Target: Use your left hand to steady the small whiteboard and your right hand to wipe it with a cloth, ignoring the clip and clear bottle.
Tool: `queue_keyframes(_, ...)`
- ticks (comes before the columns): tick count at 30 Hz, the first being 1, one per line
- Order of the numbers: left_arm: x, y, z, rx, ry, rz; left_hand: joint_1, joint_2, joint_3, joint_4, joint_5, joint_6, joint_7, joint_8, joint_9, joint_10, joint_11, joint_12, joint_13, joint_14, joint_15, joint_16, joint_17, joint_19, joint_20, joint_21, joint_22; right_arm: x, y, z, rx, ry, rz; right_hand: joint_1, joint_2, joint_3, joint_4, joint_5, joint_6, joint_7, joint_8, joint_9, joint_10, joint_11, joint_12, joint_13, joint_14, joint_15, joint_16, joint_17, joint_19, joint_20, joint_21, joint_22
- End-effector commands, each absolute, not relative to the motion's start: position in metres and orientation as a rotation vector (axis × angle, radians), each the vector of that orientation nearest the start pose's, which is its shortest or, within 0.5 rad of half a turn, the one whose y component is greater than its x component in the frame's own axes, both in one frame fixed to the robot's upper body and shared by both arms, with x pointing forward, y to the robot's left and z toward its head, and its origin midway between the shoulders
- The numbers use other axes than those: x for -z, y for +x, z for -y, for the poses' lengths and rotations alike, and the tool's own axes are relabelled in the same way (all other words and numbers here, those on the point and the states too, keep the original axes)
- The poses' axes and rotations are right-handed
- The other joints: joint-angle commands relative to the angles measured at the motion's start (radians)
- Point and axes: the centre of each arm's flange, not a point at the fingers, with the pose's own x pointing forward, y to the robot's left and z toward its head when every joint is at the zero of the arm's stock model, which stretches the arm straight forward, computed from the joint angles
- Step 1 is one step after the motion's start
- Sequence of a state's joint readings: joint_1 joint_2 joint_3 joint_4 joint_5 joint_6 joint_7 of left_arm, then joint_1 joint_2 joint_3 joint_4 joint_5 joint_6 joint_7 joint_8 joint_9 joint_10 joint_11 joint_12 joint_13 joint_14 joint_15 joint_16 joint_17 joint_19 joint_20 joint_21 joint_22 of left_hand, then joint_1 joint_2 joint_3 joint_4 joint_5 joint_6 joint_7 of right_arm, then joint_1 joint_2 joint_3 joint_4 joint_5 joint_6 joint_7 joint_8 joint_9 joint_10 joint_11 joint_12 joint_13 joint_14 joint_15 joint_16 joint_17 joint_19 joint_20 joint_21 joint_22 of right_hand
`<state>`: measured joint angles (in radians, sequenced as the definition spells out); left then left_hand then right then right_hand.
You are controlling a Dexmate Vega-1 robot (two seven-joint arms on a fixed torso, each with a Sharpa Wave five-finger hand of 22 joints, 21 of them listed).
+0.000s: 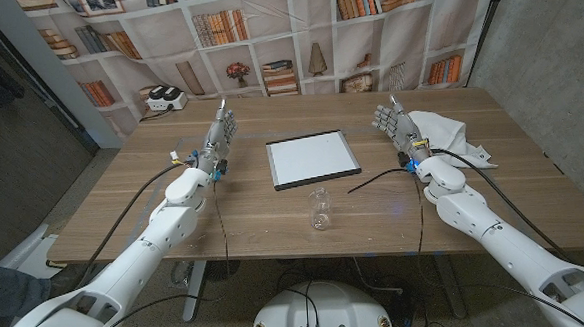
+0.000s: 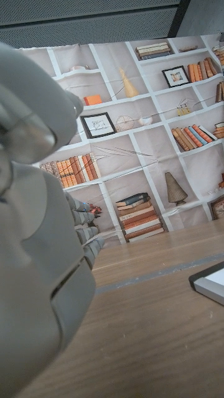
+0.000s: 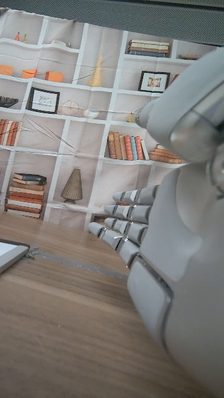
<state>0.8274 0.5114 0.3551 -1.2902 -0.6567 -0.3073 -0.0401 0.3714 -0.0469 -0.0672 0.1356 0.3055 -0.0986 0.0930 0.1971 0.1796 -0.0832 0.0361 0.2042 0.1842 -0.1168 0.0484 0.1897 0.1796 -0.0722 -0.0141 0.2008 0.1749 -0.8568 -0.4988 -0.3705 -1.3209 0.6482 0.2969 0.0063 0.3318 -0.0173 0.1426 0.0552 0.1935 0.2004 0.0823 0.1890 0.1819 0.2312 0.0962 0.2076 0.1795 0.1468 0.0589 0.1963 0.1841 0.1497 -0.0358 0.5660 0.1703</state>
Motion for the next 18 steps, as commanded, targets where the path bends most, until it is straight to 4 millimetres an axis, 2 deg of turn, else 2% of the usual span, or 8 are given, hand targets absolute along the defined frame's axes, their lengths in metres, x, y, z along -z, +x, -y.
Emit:
queue_keyframes(1, 0.005, 0.652, -0.307, 0.205, -0.05, 0.652, 0.01, 0.0, 0.001, 0.005, 0.006, -0.003, -0.001, 0.007, 0.004, -0.002, 0.0, 0.007, 0.003, -0.002, 0.001, 0.008, 0.003, -0.008, -0.001, 0.006, 0.004, 0.029, 0.638, 0.276, -0.178, 0.05, 0.63, 0.009, -0.001, 0.006, -0.002, 0.006, 0.011, -0.005, 0.004, 0.003, 0.011, -0.003, 0.006, 0.002, 0.011, -0.002, 0.005, 0.004, 0.009, -0.015, 0.005, 0.004)
queue_keyframes(7, 0.002, 0.652, -0.302, 0.211, -0.031, 0.642, 0.014, 0.005, 0.0, 0.003, 0.009, 0.007, -0.002, 0.009, 0.004, 0.01, -0.002, 0.01, 0.003, 0.008, 0.0, 0.009, 0.003, -0.003, -0.001, 0.007, 0.004, 0.023, 0.629, 0.275, -0.175, 0.035, 0.664, 0.011, 0.0, 0.007, -0.005, 0.006, 0.014, -0.005, 0.005, 0.003, 0.015, -0.004, 0.007, 0.002, 0.016, -0.004, 0.006, 0.004, 0.011, -0.014, 0.002, 0.004)
queue_keyframes(10, -0.002, 0.651, -0.299, 0.237, -0.027, 0.648, 0.016, 0.009, 0.0, 0.001, 0.011, 0.013, 0.001, 0.01, 0.004, 0.02, 0.001, 0.013, 0.003, 0.015, 0.001, 0.01, 0.003, 0.003, -0.012, 0.008, 0.004, 0.02, 0.625, 0.276, -0.173, 0.021, 0.684, 0.013, 0.0, 0.007, -0.006, 0.006, 0.015, -0.004, 0.006, 0.003, 0.019, -0.003, 0.008, 0.002, 0.019, -0.004, 0.006, 0.003, 0.013, -0.014, 0.0, 0.004)
queue_keyframes(18, -0.008, 0.64, -0.287, 0.277, -0.012, 0.667, 0.021, 0.016, 0.0, -0.001, 0.014, 0.029, 0.005, 0.014, 0.004, 0.031, 0.002, 0.015, 0.004, 0.027, 0.0, 0.012, 0.002, 0.01, -0.016, 0.009, 0.004, 0.013, 0.617, 0.291, -0.154, -0.02, 0.736, 0.019, 0.003, 0.009, -0.011, 0.006, 0.023, -0.008, 0.008, 0.003, 0.026, -0.009, 0.01, 0.002, 0.027, -0.01, 0.008, 0.002, 0.017, -0.013, -0.004, 0.004)
